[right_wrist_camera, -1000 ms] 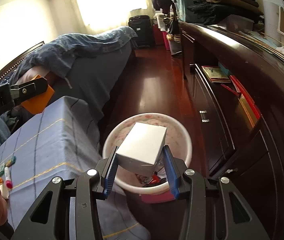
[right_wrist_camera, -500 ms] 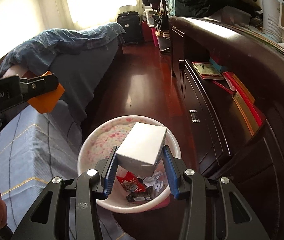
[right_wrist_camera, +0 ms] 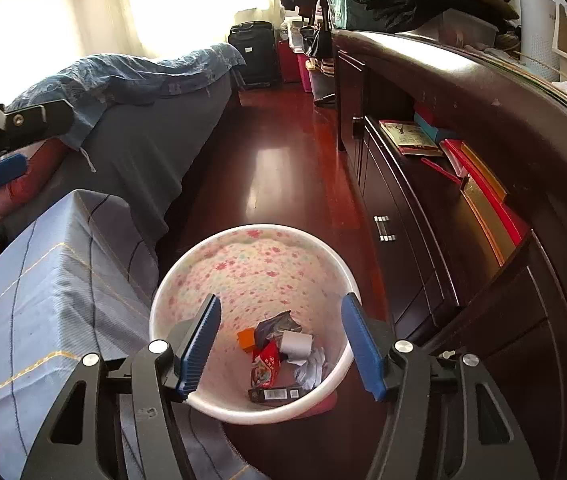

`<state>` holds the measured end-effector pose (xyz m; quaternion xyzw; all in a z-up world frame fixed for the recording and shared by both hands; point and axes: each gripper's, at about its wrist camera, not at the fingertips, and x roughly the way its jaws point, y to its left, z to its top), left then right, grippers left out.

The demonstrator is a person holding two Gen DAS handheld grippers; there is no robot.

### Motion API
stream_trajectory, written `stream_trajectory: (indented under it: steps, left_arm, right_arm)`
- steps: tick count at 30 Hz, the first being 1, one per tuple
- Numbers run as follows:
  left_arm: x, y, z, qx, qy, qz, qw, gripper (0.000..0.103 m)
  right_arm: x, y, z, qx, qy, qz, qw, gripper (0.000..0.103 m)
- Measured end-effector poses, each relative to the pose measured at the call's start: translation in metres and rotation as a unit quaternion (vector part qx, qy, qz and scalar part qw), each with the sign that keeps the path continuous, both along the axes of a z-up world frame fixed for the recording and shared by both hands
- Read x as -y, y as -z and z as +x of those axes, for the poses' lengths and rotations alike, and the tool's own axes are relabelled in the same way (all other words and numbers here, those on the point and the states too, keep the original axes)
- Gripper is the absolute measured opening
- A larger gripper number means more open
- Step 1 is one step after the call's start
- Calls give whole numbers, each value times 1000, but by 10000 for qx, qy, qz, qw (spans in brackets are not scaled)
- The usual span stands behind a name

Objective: Collect trash
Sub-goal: 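Open both grippers to drop the cube and box into the wastebasket, then grasp the green wet-wipe pack with the left gripper while the right gripper grasps the glue stick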

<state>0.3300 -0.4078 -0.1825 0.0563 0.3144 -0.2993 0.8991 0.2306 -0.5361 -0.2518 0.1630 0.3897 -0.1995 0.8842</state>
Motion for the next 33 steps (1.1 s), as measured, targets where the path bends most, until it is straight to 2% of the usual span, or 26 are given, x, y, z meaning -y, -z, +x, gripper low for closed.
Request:
stream_trajectory:
  steps: [4,10,13,17,22,28,30,33]
  left_arm:
    - [-18,-13,-8,150,-193,59,9997,87]
    - [-68,-33,-19,354,-743,107,9966,92]
    - [-103,-39,-22,363,-1118,148,9930,95]
    - [-157,-41,-22,318,-1733,290,9839,99]
    - [-230,-30,-18,113,-2443,463,9685,99]
    - [-330,5,-2,-445,-3292,653,9409,99]
    - [-366,19,7,-688,-3562,650,9296,99]
    - [-410,40,22,-1062,-3770,477,9189,99]
  right_arm:
    - [-15,-12,-6,84,-90,57,9999,70]
    - [-55,-29,-10,180,-468,128,9987,79]
    - [-83,-38,-10,242,-805,125,9964,82]
    - [-123,-47,-8,314,-1316,126,9907,87]
    - [-179,-54,-2,342,-1996,101,9792,87]
    - [-241,-52,3,284,-2697,49,9625,87]
    - [-259,-50,4,258,-2870,31,9576,87]
    - [-281,-50,6,230,-3083,-18,9510,87]
